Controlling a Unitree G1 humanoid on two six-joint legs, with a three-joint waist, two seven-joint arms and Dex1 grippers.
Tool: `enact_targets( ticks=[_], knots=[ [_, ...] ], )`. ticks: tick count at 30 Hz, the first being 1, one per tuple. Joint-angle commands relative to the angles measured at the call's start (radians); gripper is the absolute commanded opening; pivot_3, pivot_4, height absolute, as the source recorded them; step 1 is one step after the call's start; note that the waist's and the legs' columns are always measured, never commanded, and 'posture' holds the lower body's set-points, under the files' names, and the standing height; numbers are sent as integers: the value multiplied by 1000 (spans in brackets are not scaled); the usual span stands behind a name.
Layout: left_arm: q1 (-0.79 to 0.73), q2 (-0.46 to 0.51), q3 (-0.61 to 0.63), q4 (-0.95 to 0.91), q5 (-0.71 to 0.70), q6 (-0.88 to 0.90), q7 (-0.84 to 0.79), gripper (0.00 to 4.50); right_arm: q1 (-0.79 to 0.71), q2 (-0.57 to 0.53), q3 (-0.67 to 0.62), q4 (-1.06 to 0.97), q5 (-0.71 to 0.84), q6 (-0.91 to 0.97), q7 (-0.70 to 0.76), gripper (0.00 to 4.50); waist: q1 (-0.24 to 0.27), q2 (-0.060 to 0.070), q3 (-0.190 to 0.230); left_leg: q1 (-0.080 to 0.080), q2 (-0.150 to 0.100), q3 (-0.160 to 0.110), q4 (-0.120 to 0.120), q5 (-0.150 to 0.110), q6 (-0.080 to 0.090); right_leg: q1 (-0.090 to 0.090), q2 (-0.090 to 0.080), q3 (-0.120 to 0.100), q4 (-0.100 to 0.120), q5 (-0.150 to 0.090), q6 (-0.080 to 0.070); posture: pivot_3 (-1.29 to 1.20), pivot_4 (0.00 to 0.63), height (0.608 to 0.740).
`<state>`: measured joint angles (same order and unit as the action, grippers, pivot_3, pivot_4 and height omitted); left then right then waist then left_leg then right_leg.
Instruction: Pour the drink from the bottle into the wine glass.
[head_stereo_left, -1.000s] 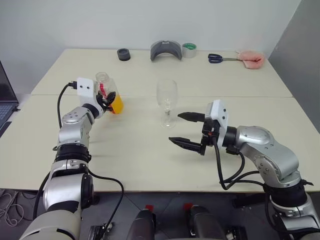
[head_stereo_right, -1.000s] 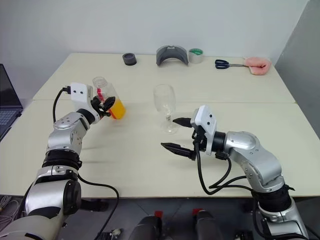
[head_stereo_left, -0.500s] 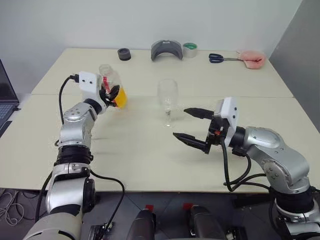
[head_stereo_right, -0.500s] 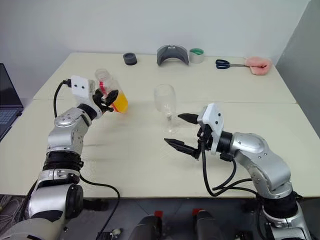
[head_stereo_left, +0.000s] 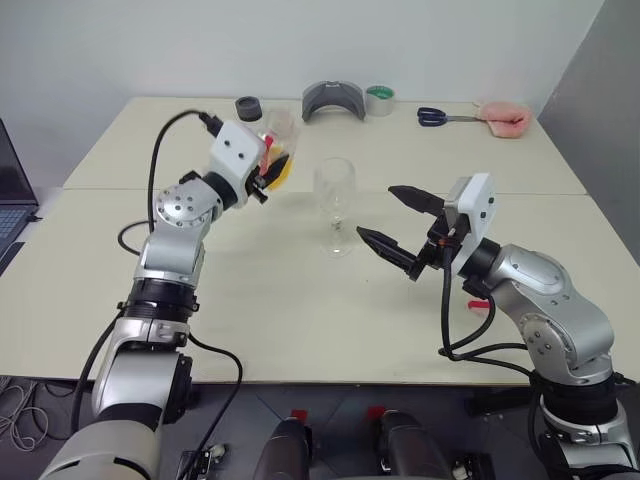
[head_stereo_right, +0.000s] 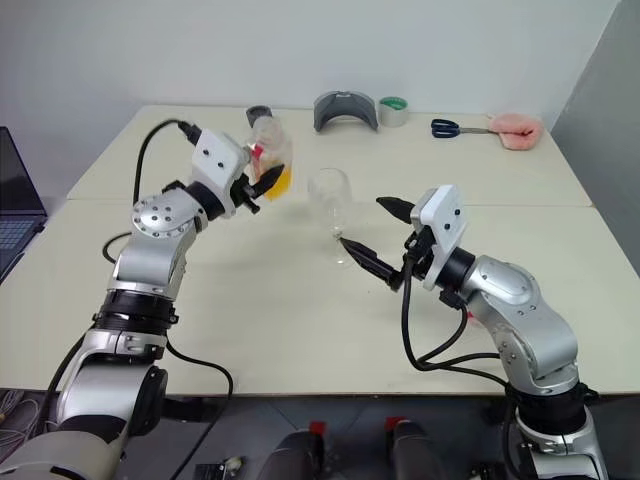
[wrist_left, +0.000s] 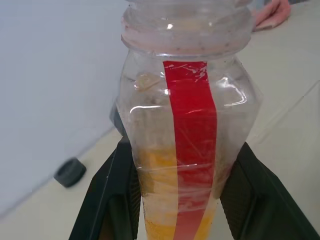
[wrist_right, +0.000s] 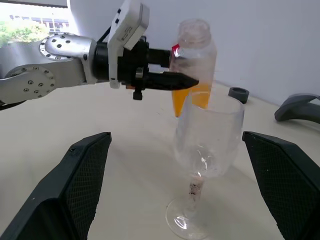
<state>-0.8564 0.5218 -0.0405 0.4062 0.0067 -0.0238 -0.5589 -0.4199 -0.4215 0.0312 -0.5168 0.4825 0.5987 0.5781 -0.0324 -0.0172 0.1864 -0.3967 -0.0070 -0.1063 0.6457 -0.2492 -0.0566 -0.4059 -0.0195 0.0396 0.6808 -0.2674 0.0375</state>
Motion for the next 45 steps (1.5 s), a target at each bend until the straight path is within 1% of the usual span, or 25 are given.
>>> enact_targets(
  ticks=[1, 10, 18, 22, 32, 45],
  knots=[
    [-54, 10, -23, 18, 44, -96, -6, 1762, -22, 9, 2, -4, -3, -15, -13, 4500, 0, 0, 0, 0, 0, 0, 0, 0, 0, 0, 0, 0, 0, 0, 0, 0, 150, 740],
    [-121, 19, -66, 134, 128, -264, 8, 1762, -31, 27, 28, 29, -43, -9, -56, 4500, -1, 0, 0, 0, 0, 0, 0, 0, 0, 0, 0, 0, 0, 0, 0, 0, 150, 740],
    [-173, 56, -95, 240, 244, -440, 82, 1762, -44, 42, 33, 46, -65, -8, -79, 4500, -2, 0, 0, 0, 0, 0, 0, 0, 0, -1, 0, 0, 0, 0, 0, 0, 150, 740],
    [-188, 72, -118, 278, 303, -511, 118, 1762, -56, 44, 34, 47, -58, -8, -66, 4500, -1, 0, 0, -1, 0, 0, 0, 0, 0, -1, 0, 0, 0, 0, 0, 0, 150, 740],
    [-229, 84, -147, 346, 391, -602, 190, 1762, -61, 58, 30, 51, -53, -17, -55, 4500, -2, 0, 0, -1, 0, 0, 0, 0, 0, -1, 0, -1, 0, 0, 0, 0, 150, 740],
    [-271, 111, -191, 415, 500, -667, 303, 1762, -61, 60, 31, 58, -56, -22, -52, 4500, -2, 0, 0, -1, 0, 0, 0, 0, 0, -1, 0, -1, 0, 0, 0, 0, 150, 740]
  ],
)
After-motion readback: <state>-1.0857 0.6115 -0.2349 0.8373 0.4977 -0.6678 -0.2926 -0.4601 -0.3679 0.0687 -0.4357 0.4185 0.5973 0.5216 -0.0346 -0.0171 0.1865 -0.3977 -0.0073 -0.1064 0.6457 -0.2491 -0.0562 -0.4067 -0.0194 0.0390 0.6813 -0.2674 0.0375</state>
